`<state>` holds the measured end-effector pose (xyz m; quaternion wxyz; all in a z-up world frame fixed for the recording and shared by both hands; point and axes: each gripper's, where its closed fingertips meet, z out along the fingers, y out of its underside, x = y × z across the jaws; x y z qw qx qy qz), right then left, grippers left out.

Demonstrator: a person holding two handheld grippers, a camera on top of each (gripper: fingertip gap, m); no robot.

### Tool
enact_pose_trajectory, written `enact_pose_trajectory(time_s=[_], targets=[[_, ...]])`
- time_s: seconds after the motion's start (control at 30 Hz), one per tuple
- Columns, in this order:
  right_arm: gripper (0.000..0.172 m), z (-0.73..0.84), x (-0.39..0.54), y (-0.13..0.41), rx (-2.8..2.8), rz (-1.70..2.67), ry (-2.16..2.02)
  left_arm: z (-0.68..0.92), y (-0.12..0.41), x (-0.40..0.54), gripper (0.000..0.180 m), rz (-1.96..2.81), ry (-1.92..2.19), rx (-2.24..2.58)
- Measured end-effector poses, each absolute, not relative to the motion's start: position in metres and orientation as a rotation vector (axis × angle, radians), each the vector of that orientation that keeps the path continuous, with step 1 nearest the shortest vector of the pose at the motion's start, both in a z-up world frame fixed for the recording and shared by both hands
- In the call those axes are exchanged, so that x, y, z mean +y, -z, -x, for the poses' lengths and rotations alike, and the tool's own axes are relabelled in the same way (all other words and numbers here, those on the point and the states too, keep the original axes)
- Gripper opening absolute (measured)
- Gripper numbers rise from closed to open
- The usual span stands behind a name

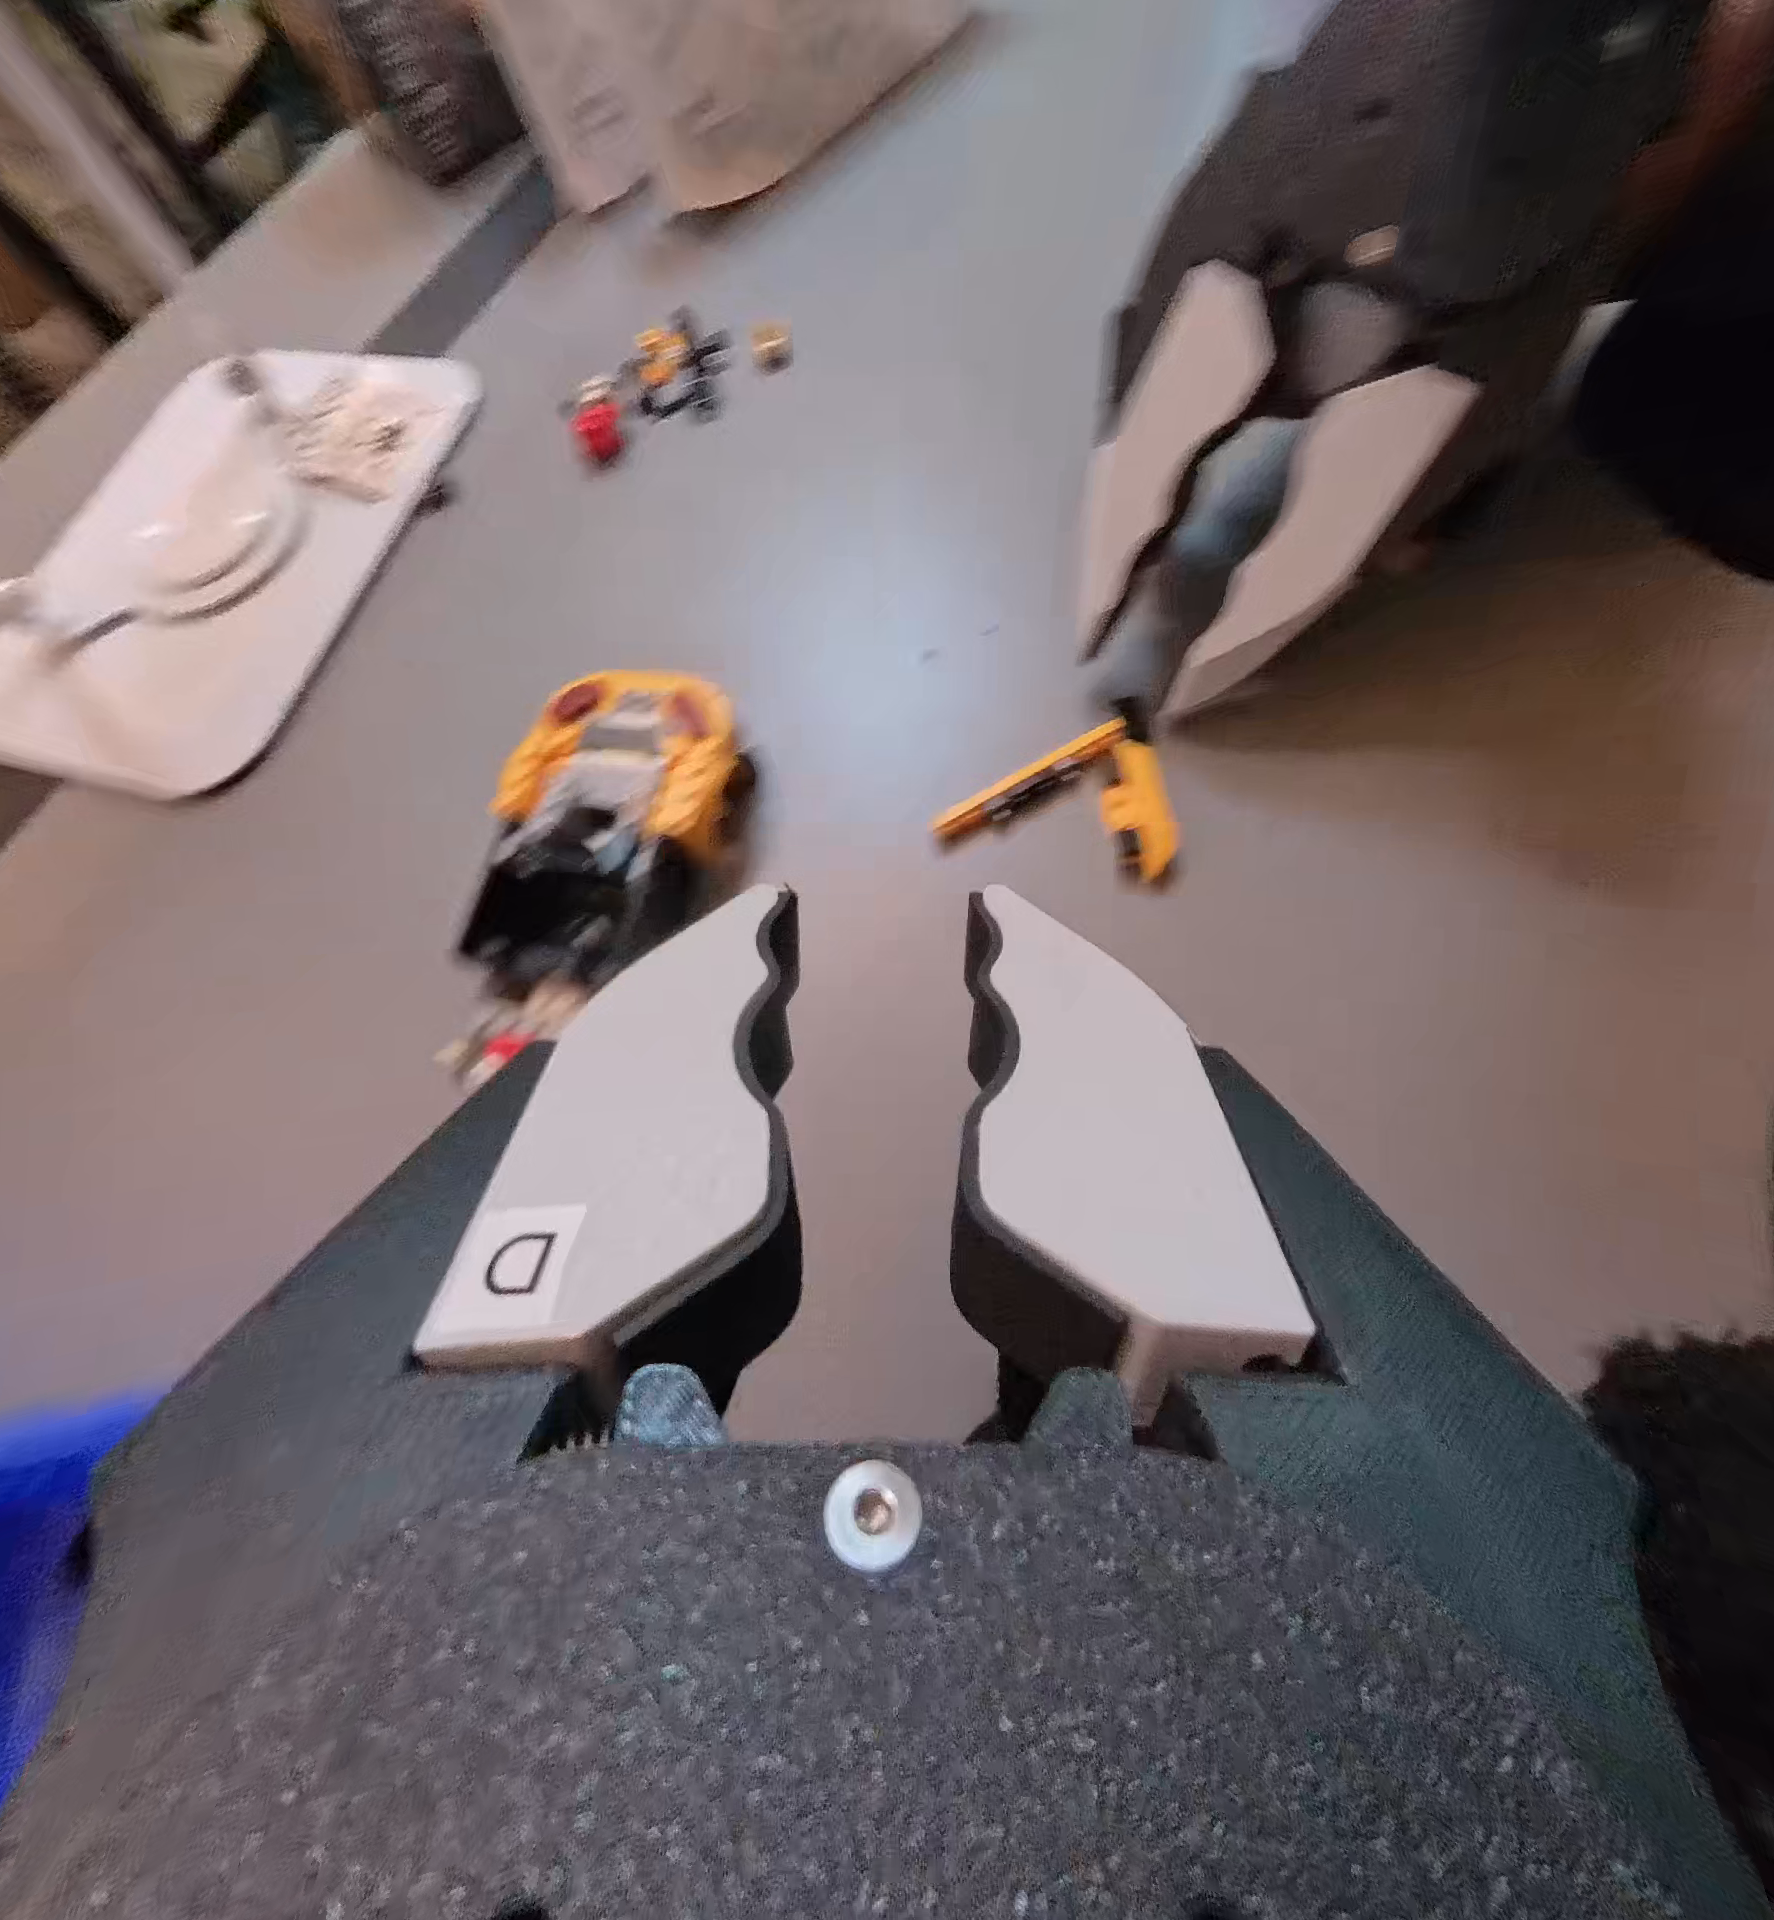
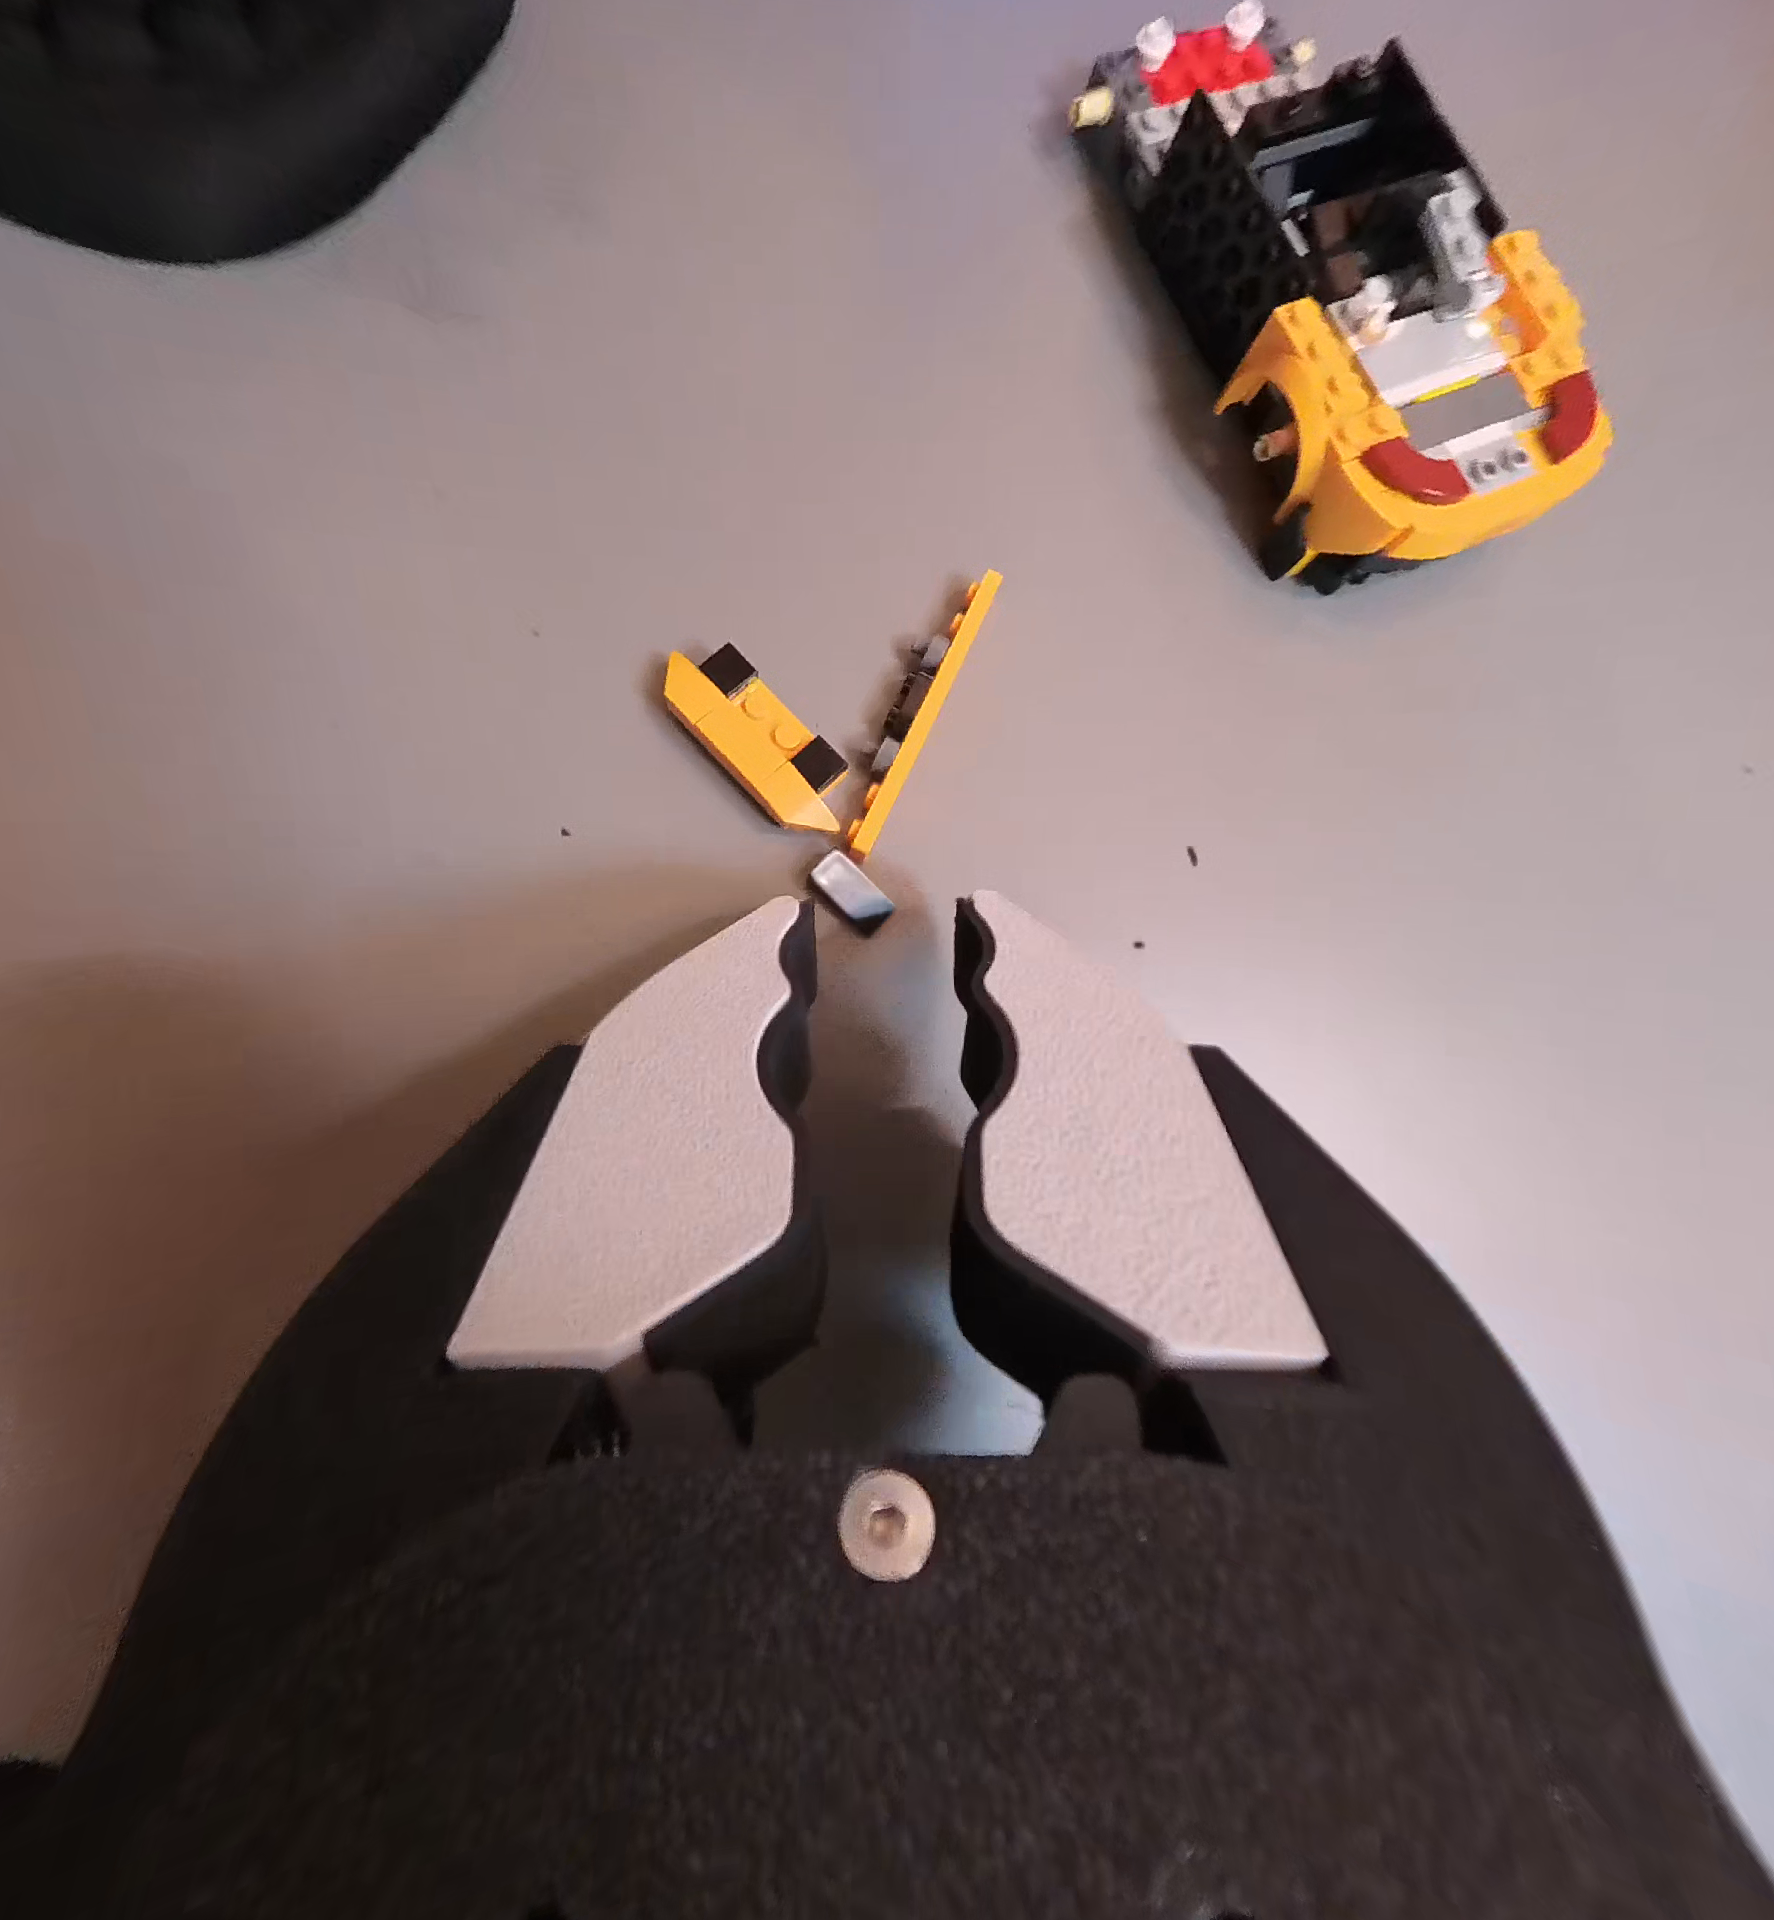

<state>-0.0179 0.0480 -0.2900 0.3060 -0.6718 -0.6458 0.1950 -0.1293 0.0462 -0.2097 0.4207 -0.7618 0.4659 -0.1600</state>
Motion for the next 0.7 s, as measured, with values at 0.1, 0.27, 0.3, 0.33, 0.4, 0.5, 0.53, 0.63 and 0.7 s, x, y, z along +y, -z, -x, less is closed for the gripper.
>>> enact_pose_trajectory(time_s=[0.1, 0.27, 0.3, 0.33, 0.4, 0.5, 0.53, 0.63, 0.7], targets=[[0.022, 0.024, 0.043, 0.296, -1.8, 1.783, -0.583, 0.089, 0.232, 0.031, 0.031, 1.887, 0.531, 1.288], [0.008, 0.022, 0.033, 0.297, -1.874, 1.753, -0.61, 0.064, 0.256, 0.022, 0.031, 1.908, 0.609, 1.33], [0.007, 0.025, 0.029, 0.293, -1.865, 1.71, -0.633, 0.06, 0.256, 0.02, 0.03, 1.895, 0.622, 1.335], [0.007, 0.029, 0.024, 0.285, -1.837, 1.673, -0.687, 0.055, 0.255, 0.018, 0.03, 1.875, 0.637, 1.339], [0.007, 0.039, 0.014, 0.266, -1.761, 1.617, -0.828, 0.047, 0.25, 0.013, 0.028, 1.811, 0.657, 1.363], [0.007, 0.046, 0.002, 0.242, -1.662, 1.592, -1.057, 0.039, 0.242, 0.005, 0.025, 1.704, 0.656, 1.417], [0.007, 0.047, 0.0, 0.237, -1.642, 1.59, -1.111, 0.038, 0.24, 0.004, 0.024, 1.67, 0.643, 1.432], [0.007, 0.046, -0.005, 0.228, -1.601, 1.586, -1.253, 0.037, 0.235, -0.002, 0.014, 1.587, 0.601, 1.474], [0.007, 0.046, -0.009, 0.225, -1.6, 1.576, -1.289, 0.037, 0.232, -0.004, 0.011, 1.557, 0.581, 1.483]])
